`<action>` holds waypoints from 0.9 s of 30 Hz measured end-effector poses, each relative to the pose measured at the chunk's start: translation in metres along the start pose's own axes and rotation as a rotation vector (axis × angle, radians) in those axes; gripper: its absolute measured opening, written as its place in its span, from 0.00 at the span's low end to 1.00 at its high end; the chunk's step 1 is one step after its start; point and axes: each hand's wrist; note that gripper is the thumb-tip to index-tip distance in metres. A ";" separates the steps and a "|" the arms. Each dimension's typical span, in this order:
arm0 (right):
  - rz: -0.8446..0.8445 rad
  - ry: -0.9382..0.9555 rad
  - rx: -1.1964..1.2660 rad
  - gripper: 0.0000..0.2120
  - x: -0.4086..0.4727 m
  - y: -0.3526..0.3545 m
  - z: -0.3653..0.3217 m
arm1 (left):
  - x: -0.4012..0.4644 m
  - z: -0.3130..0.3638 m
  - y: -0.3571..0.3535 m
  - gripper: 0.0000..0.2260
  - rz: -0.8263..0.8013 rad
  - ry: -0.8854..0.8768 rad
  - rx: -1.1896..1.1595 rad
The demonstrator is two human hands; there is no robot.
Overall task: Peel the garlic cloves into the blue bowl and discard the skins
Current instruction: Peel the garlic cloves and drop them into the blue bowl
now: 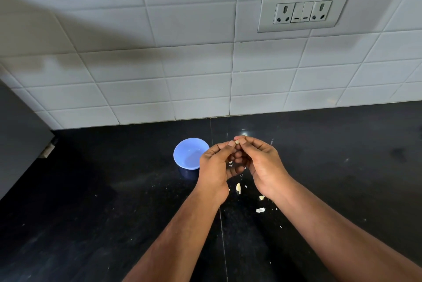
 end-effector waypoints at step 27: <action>-0.104 -0.119 0.064 0.10 -0.012 -0.034 0.030 | 0.001 0.023 0.063 0.06 -0.023 -0.166 0.548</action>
Point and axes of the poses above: each hand's wrist, its own x-axis towards the middle knuckle, its own y-axis out of the back of the hand, z = x × y, and after that the axes turned 2 degrees about y, right-handed
